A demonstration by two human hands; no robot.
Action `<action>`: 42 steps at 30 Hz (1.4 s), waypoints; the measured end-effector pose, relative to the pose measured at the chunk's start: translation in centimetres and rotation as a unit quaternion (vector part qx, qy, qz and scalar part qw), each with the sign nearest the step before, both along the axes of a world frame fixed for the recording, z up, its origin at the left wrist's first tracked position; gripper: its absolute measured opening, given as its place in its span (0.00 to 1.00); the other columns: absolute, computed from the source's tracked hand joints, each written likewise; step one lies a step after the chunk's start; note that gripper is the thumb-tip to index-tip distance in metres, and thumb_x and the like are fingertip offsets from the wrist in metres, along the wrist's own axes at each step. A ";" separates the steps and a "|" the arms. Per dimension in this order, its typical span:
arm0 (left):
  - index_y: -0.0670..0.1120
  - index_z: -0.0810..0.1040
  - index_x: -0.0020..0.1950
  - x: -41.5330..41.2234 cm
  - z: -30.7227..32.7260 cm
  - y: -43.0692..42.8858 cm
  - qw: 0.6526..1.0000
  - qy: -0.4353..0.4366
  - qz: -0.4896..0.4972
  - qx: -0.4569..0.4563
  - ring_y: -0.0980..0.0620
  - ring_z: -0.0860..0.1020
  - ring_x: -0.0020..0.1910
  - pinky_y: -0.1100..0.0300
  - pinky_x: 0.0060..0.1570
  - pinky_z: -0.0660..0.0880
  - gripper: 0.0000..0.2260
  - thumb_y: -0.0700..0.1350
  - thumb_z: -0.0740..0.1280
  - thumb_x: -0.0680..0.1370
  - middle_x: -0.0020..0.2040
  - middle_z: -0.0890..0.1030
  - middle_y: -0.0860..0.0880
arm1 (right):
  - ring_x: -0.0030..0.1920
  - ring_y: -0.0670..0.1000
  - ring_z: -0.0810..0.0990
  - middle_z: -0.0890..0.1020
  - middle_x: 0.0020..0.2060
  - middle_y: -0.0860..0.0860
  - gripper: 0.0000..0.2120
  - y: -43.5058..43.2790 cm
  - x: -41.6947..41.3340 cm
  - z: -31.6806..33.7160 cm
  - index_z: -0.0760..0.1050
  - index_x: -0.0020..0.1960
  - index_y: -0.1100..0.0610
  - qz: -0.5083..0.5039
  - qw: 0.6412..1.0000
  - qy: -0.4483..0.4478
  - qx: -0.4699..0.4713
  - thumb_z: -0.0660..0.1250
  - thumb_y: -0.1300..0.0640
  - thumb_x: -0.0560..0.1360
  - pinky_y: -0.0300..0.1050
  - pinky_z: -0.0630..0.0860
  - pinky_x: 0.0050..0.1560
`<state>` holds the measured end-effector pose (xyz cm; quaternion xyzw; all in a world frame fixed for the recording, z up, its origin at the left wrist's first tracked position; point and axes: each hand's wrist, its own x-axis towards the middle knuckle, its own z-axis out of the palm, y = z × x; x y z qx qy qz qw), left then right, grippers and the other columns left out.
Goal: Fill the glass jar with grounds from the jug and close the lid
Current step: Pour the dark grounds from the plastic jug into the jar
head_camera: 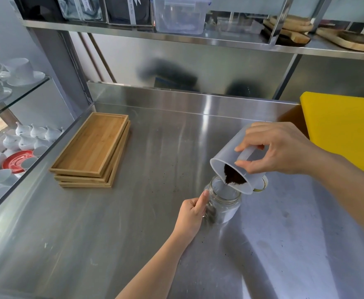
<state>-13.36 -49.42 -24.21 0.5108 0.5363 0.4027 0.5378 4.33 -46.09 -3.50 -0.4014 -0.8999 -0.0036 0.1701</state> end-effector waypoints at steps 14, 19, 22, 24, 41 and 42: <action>0.52 0.52 0.25 0.0 0.2 -0.2 1.000 -0.006 -0.004 0.002 0.54 0.52 0.26 0.58 0.28 0.51 0.26 0.58 0.60 0.78 0.23 0.54 0.56 | 0.33 0.53 0.74 0.80 0.32 0.53 0.12 0.0 -0.2 0.0 0.81 0.40 0.58 -0.010 1.000 -0.011 0.003 0.75 0.49 0.64 0.44 0.72 0.28; 0.52 0.52 0.25 0.1 0.2 -0.2 1.000 -0.005 -0.003 0.003 0.54 0.52 0.26 0.58 0.28 0.51 0.27 0.56 0.60 0.79 0.23 0.54 0.56 | 0.34 0.53 0.74 0.80 0.34 0.54 0.12 -0.1 -0.4 -0.1 0.81 0.41 0.58 -0.008 1.000 -0.021 -0.004 0.76 0.51 0.64 0.43 0.72 0.31; 0.52 0.52 0.25 0.1 0.2 -0.2 1.000 -0.010 -0.005 0.006 0.54 0.52 0.26 0.58 0.28 0.51 0.27 0.55 0.60 0.80 0.23 0.54 0.56 | 0.33 0.52 0.73 0.79 0.33 0.52 0.12 -0.2 -0.5 0.0 0.81 0.41 0.58 -0.007 1.000 -0.020 0.002 0.76 0.51 0.63 0.42 0.70 0.30; 0.52 0.52 0.24 0.1 0.2 -0.2 1.000 -0.011 -0.007 0.005 0.54 0.52 0.26 0.58 0.28 0.51 0.27 0.55 0.60 0.80 0.23 0.54 0.56 | 0.33 0.51 0.71 0.77 0.32 0.51 0.12 -0.3 -0.6 0.1 0.81 0.40 0.58 -0.005 1.000 -0.022 0.005 0.76 0.52 0.63 0.40 0.67 0.30; 0.52 0.52 0.25 -0.1 0.1 -0.1 1.000 -0.020 -0.020 0.001 0.53 0.53 0.28 0.58 0.29 0.51 0.26 0.61 0.59 0.75 0.23 0.54 0.56 | 0.33 0.49 0.70 0.71 0.32 0.45 0.12 -0.3 -0.7 0.0 0.81 0.39 0.58 -0.002 0.999 -0.036 0.008 0.77 0.50 0.63 0.38 0.65 0.28; 0.52 0.52 0.25 -0.1 0.1 0.0 1.000 -0.018 -0.020 0.000 0.53 0.53 0.28 0.57 0.30 0.51 0.25 0.62 0.59 0.75 0.23 0.54 0.56 | 0.33 0.48 0.69 0.71 0.32 0.44 0.12 -0.4 -0.7 0.0 0.81 0.38 0.57 0.000 0.999 -0.034 0.014 0.76 0.49 0.63 0.39 0.65 0.28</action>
